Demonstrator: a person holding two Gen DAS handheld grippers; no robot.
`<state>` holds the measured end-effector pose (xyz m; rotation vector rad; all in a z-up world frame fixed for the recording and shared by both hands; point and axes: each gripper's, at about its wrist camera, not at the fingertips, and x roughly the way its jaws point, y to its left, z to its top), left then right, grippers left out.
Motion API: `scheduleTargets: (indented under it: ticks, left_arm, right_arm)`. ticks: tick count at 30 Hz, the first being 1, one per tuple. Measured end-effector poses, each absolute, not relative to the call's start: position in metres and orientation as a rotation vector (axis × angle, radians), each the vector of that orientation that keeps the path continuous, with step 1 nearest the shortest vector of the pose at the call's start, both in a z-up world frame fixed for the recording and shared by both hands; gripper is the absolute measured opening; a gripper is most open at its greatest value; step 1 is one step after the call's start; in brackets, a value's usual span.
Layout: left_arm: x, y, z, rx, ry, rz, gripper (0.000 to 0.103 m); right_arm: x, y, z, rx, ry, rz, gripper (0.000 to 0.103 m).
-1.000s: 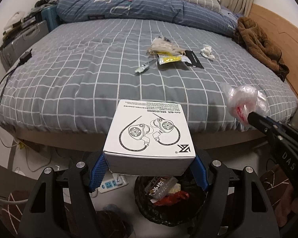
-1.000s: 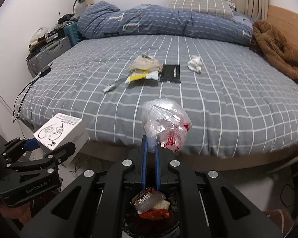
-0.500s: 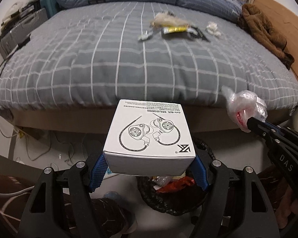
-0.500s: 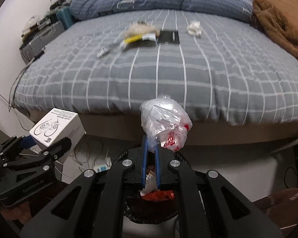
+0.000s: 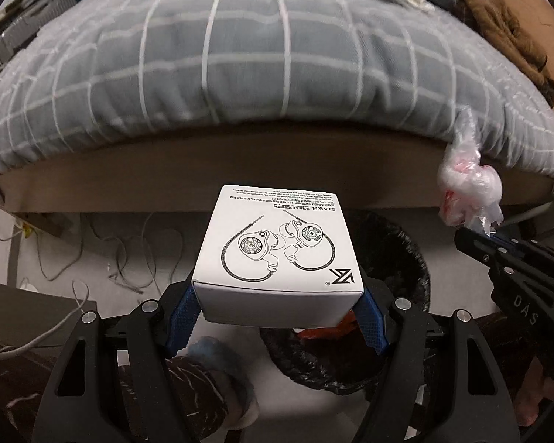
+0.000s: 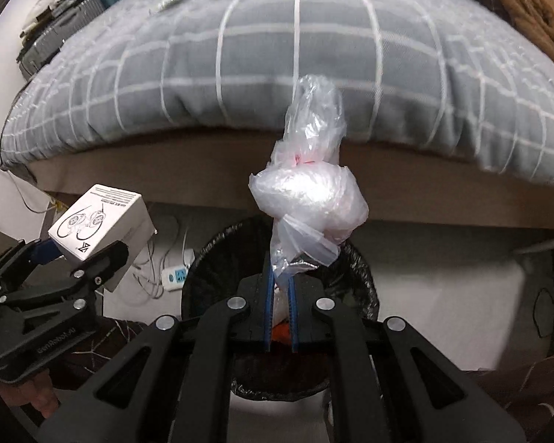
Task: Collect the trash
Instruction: 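Open the right gripper dropping the clear bag into the bin, then open the left gripper dropping the white box into the bin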
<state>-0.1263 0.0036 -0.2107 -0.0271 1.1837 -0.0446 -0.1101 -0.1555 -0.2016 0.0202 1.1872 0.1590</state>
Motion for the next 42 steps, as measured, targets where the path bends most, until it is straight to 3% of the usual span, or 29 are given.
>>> scheduleTargets:
  ticks: [9, 21, 29, 42]
  left_arm:
    - [-0.129, 0.027, -0.228, -0.053, 1.207, 0.001, 0.070]
    - [-0.129, 0.015, -0.227, -0.050, 1.208, -0.018, 0.070]
    - [-0.124, -0.017, -0.226, -0.034, 1.219, -0.070, 0.070]
    - [-0.118, -0.085, -0.226, 0.048, 1.225, -0.165, 0.071]
  right_arm:
    - [-0.104, -0.139, -0.229, -0.016, 1.249, 0.159, 0.012]
    - [-0.107, -0.153, -0.215, -0.032, 1.182, 0.108, 0.071]
    - [-0.119, -0.188, -0.209, -0.016, 1.143, 0.046, 0.091]
    - [-0.131, -0.255, -0.207, 0.045, 1.148, -0.093, 0.094]
